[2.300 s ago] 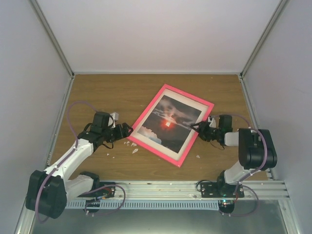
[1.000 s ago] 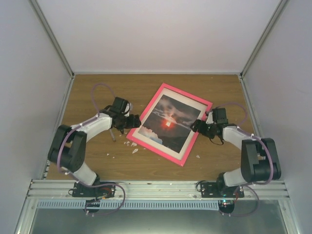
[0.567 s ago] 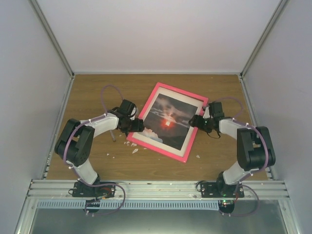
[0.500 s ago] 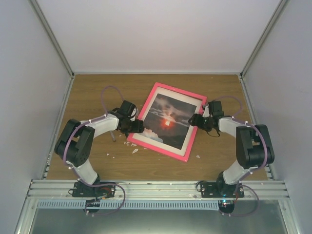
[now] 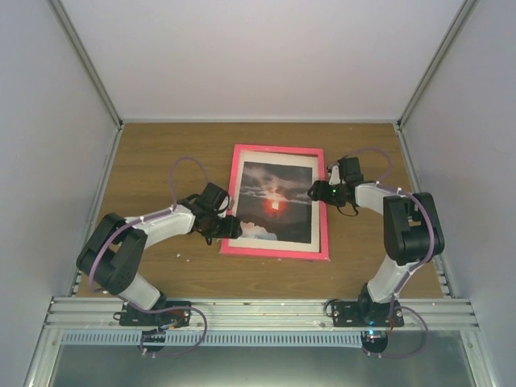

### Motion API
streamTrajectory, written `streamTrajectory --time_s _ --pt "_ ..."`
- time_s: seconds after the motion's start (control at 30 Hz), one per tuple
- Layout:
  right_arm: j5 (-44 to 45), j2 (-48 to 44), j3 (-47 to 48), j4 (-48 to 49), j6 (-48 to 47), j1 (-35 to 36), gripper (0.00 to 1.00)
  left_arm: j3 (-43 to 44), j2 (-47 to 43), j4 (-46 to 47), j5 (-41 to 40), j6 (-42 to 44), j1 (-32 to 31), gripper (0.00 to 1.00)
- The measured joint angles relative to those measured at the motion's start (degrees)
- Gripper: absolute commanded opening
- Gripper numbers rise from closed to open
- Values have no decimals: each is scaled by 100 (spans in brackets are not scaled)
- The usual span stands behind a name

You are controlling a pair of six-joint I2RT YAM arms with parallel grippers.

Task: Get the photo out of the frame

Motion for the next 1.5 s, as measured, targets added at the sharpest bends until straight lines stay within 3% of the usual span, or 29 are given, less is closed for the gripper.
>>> streamTrajectory --time_s 0.43,0.77,1.0,1.3,1.5 --pt "269 219 404 -262 -175 704 72 -597 -767 -363 -424 -533 -109 72" --pt "824 52 472 -791 -221 857 75 -824 -1405 -240 -754 -787 -28 79" --pt "1128 -411 328 -1003 -199 905 65 -1016 -1655 -227 -837 -907 114 82" --pt "1281 -361 173 -1058 -149 1141 53 -1016 -1762 -160 -848 -868 498 83" --pt "1462 -177 175 -1060 -114 1279 39 -1016 -1762 -87 -807 -848 595 83"
